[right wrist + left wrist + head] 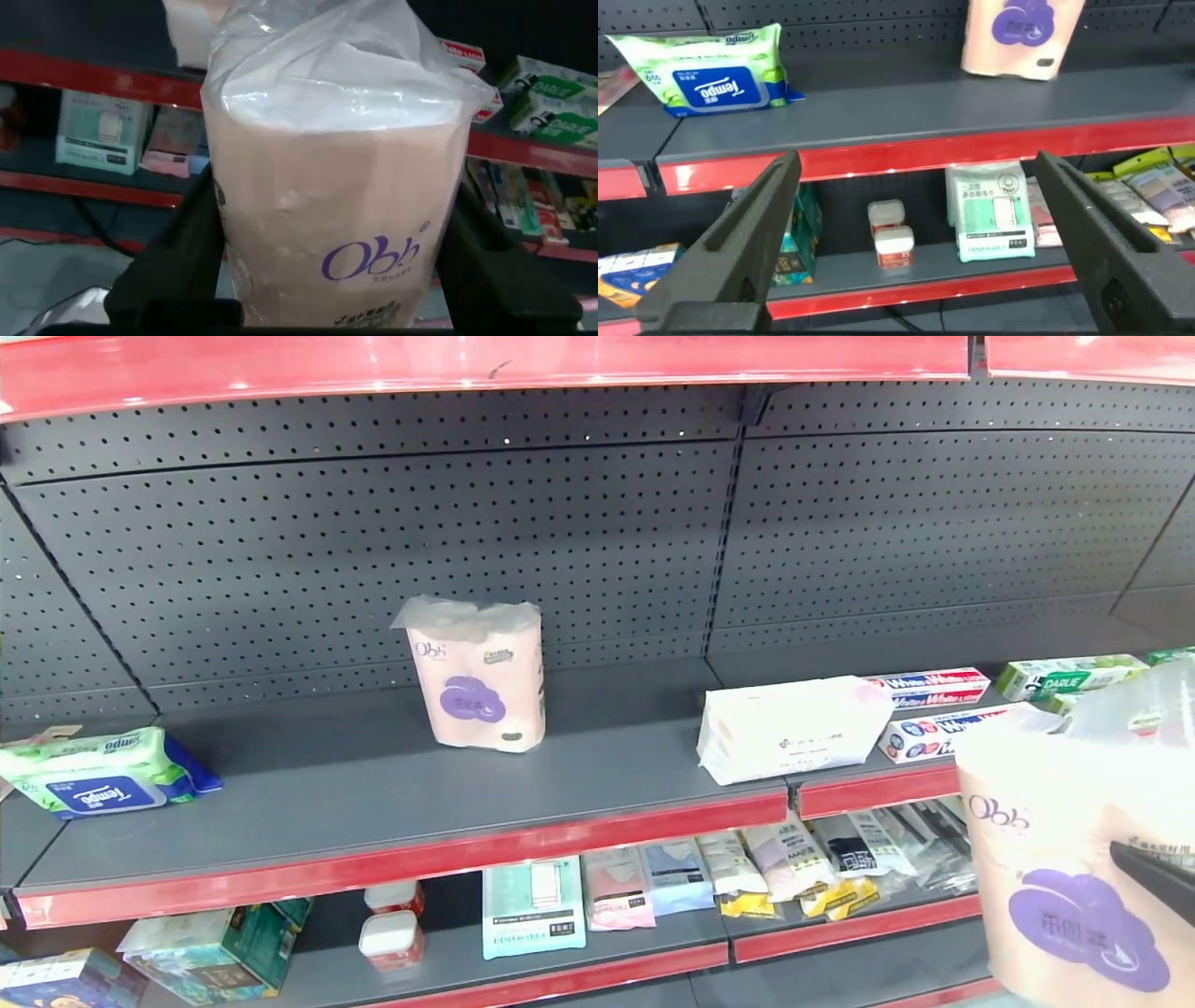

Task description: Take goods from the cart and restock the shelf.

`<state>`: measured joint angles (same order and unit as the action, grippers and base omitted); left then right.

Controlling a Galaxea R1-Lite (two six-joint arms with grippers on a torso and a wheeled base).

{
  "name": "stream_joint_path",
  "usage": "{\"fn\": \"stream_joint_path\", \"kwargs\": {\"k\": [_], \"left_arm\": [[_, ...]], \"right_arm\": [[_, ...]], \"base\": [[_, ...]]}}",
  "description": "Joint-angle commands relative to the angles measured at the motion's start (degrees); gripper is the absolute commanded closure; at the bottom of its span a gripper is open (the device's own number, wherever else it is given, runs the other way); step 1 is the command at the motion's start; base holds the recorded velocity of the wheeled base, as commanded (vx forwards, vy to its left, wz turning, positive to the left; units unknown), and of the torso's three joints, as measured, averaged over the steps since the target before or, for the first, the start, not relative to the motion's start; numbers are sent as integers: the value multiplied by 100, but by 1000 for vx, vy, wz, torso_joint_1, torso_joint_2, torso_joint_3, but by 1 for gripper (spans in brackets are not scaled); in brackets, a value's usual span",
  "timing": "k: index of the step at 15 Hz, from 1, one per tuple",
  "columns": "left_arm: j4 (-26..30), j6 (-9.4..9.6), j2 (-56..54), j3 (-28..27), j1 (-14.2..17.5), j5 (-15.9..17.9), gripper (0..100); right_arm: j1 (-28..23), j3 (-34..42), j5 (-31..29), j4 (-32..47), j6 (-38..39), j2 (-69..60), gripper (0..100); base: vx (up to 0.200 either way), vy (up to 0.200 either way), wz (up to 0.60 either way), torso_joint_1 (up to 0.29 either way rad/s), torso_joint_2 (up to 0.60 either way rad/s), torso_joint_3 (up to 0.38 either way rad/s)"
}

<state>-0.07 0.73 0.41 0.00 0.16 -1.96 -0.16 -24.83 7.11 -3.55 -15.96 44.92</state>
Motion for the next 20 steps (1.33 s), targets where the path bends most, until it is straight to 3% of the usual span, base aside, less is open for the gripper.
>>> {"fn": "stream_joint_path", "kwargs": {"k": [1, 3, 5, 6, 7, 8, 9, 11, 13, 14, 15, 16, 17, 18, 19, 20], "left_arm": [[-10, 24, 90, 0, -33, 12, 0], [-1, 32, 187, 0, -51, 12, 0], [-10, 164, 328, 0, -60, 12, 0], [-10, 199, 416, -325, -69, 82, 0], [-10, 6, 1593, -1600, -77, 152, 0], [-45, -557, 2402, -2408, -69, 170, 0], [-54, -820, 3281, -3111, -7, 64, 0], [-19, -451, 3843, -2988, 221, -199, 0], [-195, -319, 4863, -2962, 591, -261, 0], [-1056, -258, 5768, -2892, 758, -76, 0], [-1724, -258, 6401, -2856, 925, 381, 0], [-2366, -161, 6981, -2839, 1188, 1084, 0], [-2735, 85, 7385, -2839, 1382, 1515, 0], [-3166, 639, 8001, -2839, 1689, 2174, 0], [-3412, 1061, 8449, -2830, 1821, 2842, 0], [-3412, 1061, 8449, -2830, 1821, 2842, 0]], "right_arm": [[341, 22, 28, -260, 207, 17, 100], [315, 110, 10, -296, 269, -10, 100], [376, 189, 28, -304, 647, -36, 100], [376, 163, 28, -304, 752, -36, 100], [376, 137, 28, -304, 849, -45, 100], [367, 119, 28, -304, 910, -36, 100], [367, 119, 28, -313, 954, -45, 100], [367, 119, 28, -313, 954, -54, 100], [359, 119, 19, -313, 945, -98, 100], [297, 110, 10, -313, 954, -124, 100], [227, 110, 10, -313, 954, -124, 100], [156, 110, 1, -313, 945, -115, 100], [95, 101, 1, -313, 945, -115, 100], [25, 110, -8, -304, 937, -124, 100], [-19, 110, -25, -304, 928, -124, 100], [-19, 110, -25, -304, 928, -124, 100]], "base": [[0, 0, 0, 0, 0, 0], [0, 0, 0, 0, 0, 0], [0, 0, 0, 0, 0, 0], [0, 0, 0, 0, 0, 0], [0, 0, 0, 0, 0, 0], [0, 0, 0, 0, 0, 0], [0, 0, 0, 0, 0, 0], [0, 0, 0, 0, 0, 0], [0, 0, 0, 0, 0, 0], [0, 0, 0, 0, 0, 0], [0, 0, 0, 0, 0, 0], [0, 0, 0, 0, 0, 0], [0, 0, 0, 0, 0, 0], [0, 0, 0, 0, 0, 0], [0, 0, 0, 0, 0, 0], [0, 0, 0, 0, 0, 0]]}}
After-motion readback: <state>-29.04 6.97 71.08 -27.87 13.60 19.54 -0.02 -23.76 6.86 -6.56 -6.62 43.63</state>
